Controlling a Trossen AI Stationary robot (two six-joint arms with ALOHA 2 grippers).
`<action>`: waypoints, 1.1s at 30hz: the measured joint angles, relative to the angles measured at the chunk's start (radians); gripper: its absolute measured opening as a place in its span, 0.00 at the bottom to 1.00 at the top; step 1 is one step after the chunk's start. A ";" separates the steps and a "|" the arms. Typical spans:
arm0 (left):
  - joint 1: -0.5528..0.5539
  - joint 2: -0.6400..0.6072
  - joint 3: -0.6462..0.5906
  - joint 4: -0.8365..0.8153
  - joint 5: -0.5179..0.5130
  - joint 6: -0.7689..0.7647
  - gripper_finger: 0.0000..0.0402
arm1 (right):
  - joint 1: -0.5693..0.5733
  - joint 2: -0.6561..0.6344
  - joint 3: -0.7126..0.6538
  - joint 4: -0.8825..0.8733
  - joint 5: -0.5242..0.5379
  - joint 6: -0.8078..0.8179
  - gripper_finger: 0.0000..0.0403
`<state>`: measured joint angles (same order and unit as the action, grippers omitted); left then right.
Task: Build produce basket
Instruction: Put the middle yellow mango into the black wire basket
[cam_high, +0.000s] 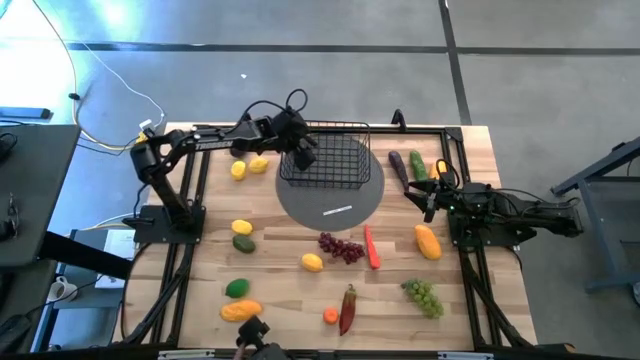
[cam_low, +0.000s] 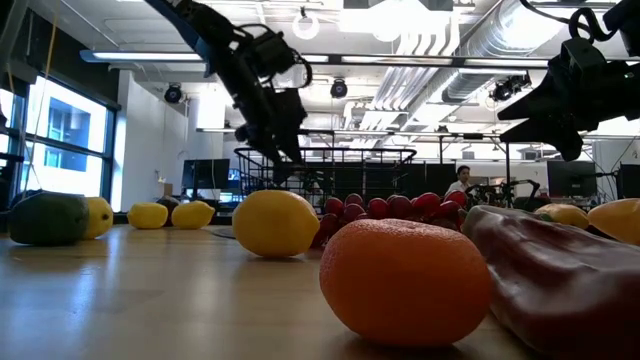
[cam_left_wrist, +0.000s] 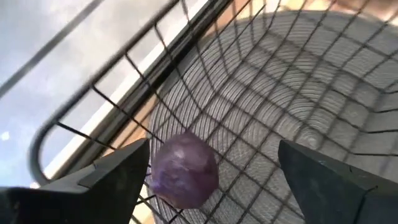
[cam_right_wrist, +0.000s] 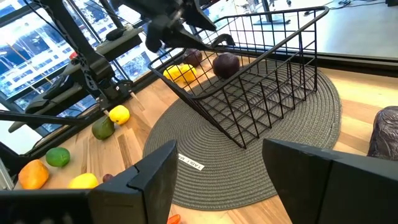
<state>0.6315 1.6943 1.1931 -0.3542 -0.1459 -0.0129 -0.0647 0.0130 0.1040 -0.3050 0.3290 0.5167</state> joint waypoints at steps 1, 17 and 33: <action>-0.005 -0.016 0.000 -0.005 0.000 0.006 0.86 | 0.000 0.000 0.000 0.000 0.000 0.000 0.54; -0.139 -0.270 0.000 -0.166 0.067 0.017 0.86 | 0.000 0.000 0.000 0.000 0.000 0.000 0.54; -0.341 -0.309 0.000 -0.252 0.117 -0.242 0.86 | 0.000 0.000 0.000 0.000 0.000 0.000 0.54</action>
<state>0.2907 1.3857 1.1931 -0.6060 -0.0291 -0.2553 -0.0648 0.0130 0.1038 -0.3050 0.3294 0.5167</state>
